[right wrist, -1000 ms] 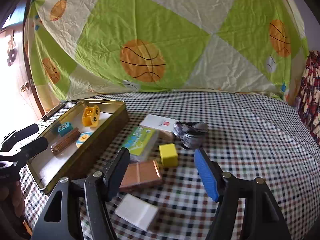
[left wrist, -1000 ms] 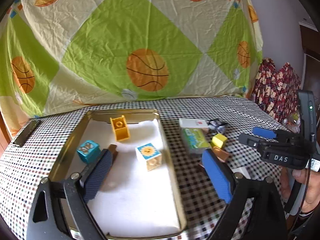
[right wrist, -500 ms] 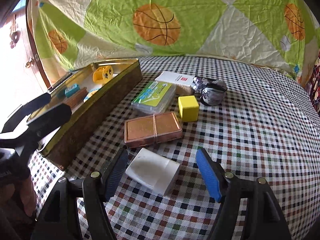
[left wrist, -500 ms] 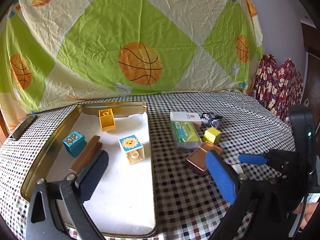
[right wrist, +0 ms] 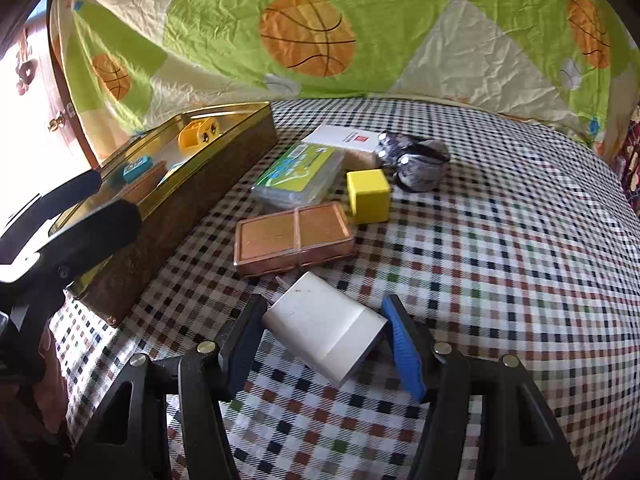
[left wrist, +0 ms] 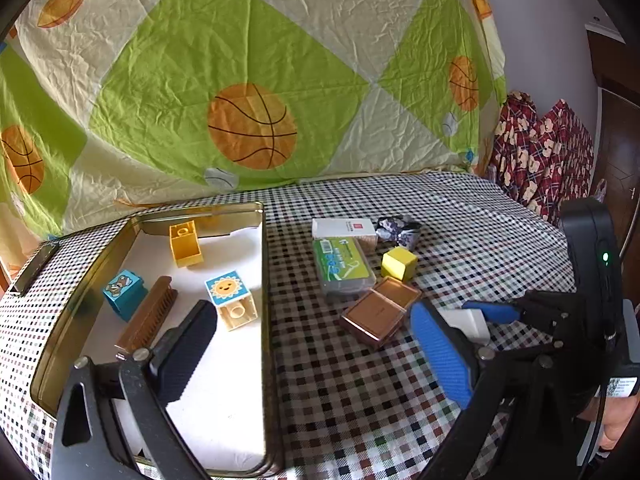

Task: Organize rigid objects
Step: 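Grasp the copper box with the left tool while the right tool grasps the white block, then lift the copper box with the left tool while the right tool lifts the white block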

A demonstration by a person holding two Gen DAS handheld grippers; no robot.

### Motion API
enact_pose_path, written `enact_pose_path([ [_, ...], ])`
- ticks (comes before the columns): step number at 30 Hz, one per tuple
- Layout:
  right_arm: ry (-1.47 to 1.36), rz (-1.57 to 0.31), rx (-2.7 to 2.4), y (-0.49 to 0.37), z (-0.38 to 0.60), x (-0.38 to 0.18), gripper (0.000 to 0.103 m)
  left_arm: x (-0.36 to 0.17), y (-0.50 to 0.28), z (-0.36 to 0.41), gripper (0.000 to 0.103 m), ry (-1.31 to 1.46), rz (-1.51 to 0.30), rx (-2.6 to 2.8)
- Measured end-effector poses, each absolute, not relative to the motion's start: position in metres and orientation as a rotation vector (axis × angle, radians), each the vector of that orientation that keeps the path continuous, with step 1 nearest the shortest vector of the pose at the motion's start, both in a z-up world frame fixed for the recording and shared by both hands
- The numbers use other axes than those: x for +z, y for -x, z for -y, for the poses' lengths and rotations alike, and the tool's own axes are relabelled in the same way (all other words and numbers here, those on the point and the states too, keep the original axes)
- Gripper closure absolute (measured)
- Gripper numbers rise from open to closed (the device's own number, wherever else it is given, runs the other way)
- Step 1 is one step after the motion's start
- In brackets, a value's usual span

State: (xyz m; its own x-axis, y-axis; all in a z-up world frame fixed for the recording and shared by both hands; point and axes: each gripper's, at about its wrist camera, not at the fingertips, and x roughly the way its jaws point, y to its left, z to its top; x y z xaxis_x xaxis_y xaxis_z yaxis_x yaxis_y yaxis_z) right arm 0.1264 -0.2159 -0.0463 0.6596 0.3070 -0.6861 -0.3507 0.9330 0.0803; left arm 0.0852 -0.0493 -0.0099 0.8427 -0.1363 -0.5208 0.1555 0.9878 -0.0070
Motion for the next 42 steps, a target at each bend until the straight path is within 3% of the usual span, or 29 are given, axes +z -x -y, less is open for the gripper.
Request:
enact_pose_path([
  [13, -0.021, -0.689, 0.144, -0.163, 0.276, -0.024, 0.041, -0.027, -0.127, 0.107, 0.008, -0.105, -0.694, -0.247],
  [18, -0.027, -0.706, 0.151, -0.177, 0.277, -0.02, 0.041, -0.039, -0.149, 0.113, 0.02, -0.096, -0.788, -0.259],
  [28, -0.062, -0.74, 0.178, -0.194, 0.267, -0.03, 0.041, -0.059, -0.167, 0.118, 0.031, -0.112, -0.886, -0.28],
  [33, -0.057, -0.732, 0.169, -0.193, 0.266, -0.03, 0.041, -0.061, -0.17, 0.119, 0.055, -0.119, -0.892, -0.305],
  [42, -0.044, -0.746, 0.163, -0.195, 0.264, -0.031, 0.041, -0.053, -0.166, 0.113, 0.058, -0.095, -0.849, -0.32],
])
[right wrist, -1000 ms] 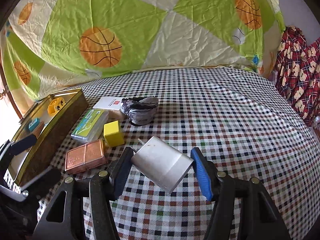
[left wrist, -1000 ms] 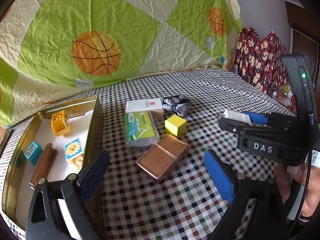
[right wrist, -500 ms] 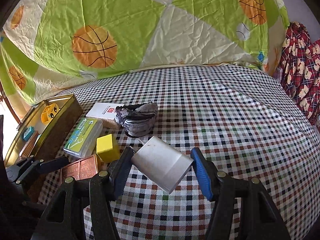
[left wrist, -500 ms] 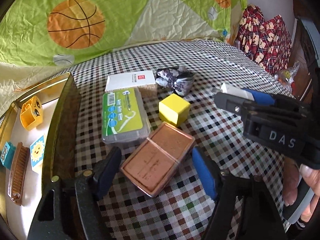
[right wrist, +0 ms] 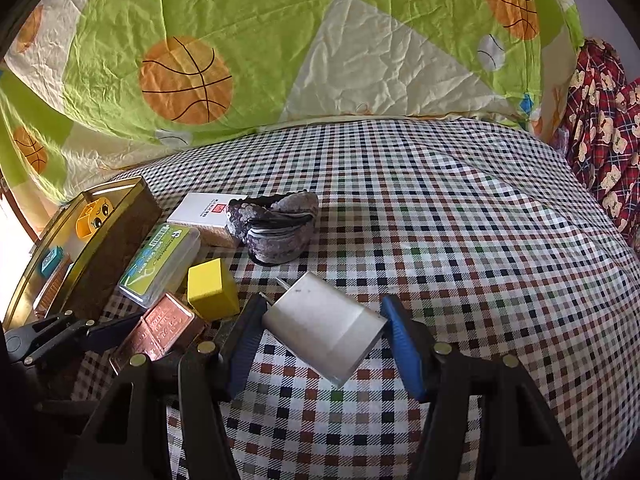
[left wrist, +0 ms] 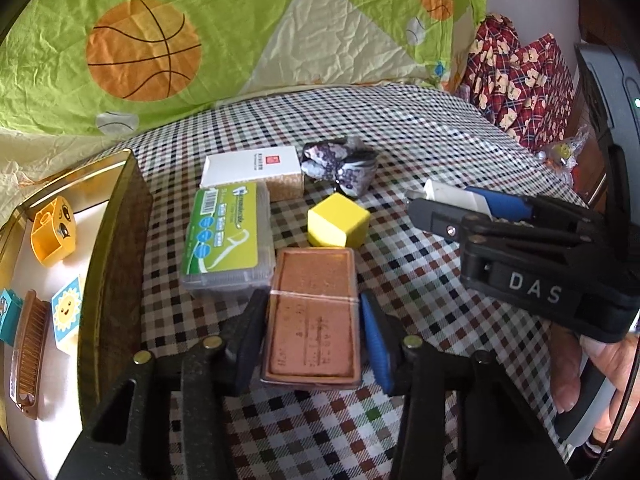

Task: Organize rigid objects
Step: 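Lift the copper box with the left tool while the right tool lifts the white block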

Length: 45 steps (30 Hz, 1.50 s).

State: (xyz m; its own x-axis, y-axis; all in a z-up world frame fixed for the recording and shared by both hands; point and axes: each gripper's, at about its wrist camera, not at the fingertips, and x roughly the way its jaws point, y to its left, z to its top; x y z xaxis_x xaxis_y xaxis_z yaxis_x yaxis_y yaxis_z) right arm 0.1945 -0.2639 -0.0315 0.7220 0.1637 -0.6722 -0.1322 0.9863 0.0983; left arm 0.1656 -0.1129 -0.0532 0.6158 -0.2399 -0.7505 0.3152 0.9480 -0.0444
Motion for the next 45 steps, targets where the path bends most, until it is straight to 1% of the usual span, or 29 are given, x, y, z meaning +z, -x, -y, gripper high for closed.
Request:
enact_pose_path([
  [12, -0.014, -0.664, 0.162, -0.181, 0.259, -0.022, 0.041, -0.044, -0.16, 0.113, 0.058, -0.107, -0.774, -0.289],
  [35, -0.02, -0.562, 0.19, -0.165, 0.259, -0.013, 0.041, -0.026, -0.143, 0.095, 0.058, -0.041, -0.618, -0.184],
  [45, -0.024, -0.526, 0.184, -0.16, 0.261, -0.01, 0.041, -0.021, -0.132, 0.096, 0.058, -0.062, -0.557, -0.148],
])
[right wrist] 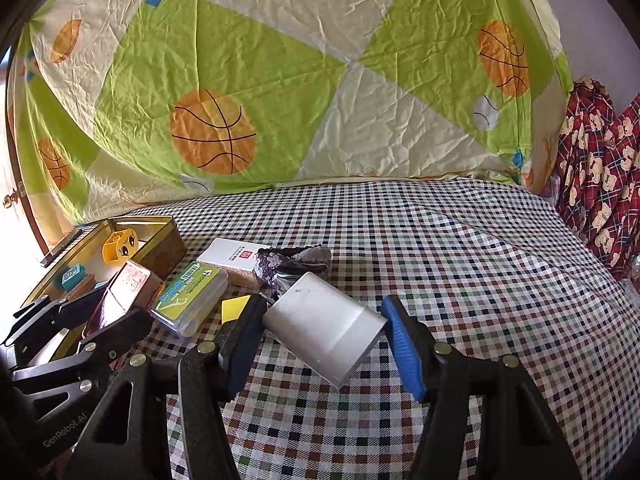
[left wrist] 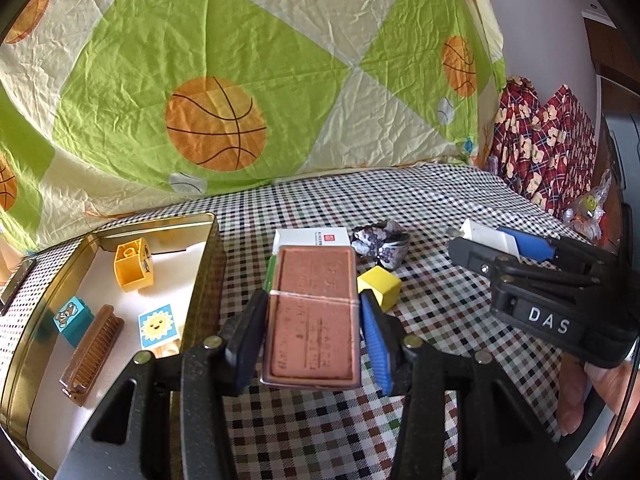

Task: Organize rigid objects
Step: 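Lift the copper box with the left tool while the right tool lifts the white block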

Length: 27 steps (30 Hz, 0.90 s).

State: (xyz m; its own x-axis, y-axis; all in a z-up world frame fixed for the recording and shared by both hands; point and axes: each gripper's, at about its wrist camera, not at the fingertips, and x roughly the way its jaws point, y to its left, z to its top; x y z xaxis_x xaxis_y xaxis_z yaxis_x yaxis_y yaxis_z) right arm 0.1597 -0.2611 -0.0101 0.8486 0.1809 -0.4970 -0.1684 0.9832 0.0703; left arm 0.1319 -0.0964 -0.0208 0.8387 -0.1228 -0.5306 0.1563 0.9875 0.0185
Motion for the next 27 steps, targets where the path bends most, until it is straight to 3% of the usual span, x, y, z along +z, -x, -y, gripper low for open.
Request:
enact_pose_path([
  [27, -0.018, -0.388, 0.161, -0.135, 0.265, 0.002, 0.041, -0.007, -0.109, 0.09, 0.058, -0.041, -0.412, -0.082],
])
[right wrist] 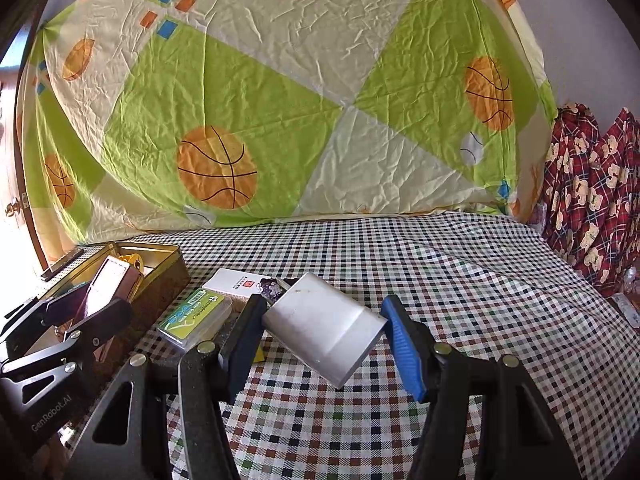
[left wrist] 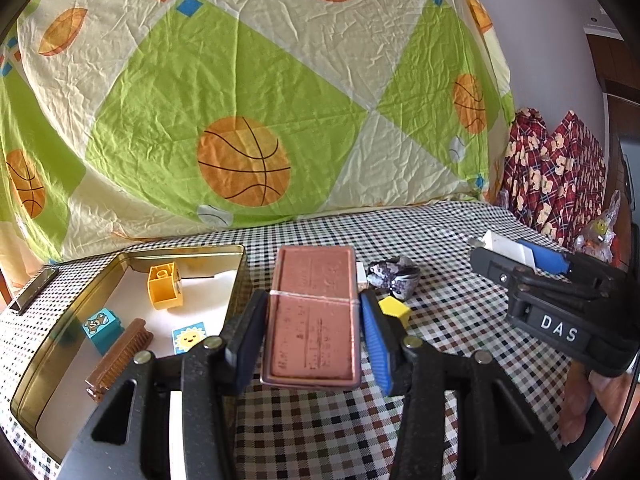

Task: Organize rigid objects
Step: 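Lift the copper box with the left tool while the right tool lifts the white block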

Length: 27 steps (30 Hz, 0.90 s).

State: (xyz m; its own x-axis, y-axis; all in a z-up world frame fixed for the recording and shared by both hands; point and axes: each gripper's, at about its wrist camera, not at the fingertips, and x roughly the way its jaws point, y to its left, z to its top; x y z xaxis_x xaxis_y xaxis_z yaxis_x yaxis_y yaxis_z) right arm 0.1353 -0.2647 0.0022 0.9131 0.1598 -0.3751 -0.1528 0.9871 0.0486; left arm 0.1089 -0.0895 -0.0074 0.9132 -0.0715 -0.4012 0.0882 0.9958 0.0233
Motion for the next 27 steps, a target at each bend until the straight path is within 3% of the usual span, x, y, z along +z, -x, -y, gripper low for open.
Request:
enact_pose_path([
  [27, -0.022, -0.294, 0.168, -0.116, 0.265, 0.009, 0.041, 0.0, -0.084, 0.076, 0.058, 0.0, -0.292, -0.039],
])
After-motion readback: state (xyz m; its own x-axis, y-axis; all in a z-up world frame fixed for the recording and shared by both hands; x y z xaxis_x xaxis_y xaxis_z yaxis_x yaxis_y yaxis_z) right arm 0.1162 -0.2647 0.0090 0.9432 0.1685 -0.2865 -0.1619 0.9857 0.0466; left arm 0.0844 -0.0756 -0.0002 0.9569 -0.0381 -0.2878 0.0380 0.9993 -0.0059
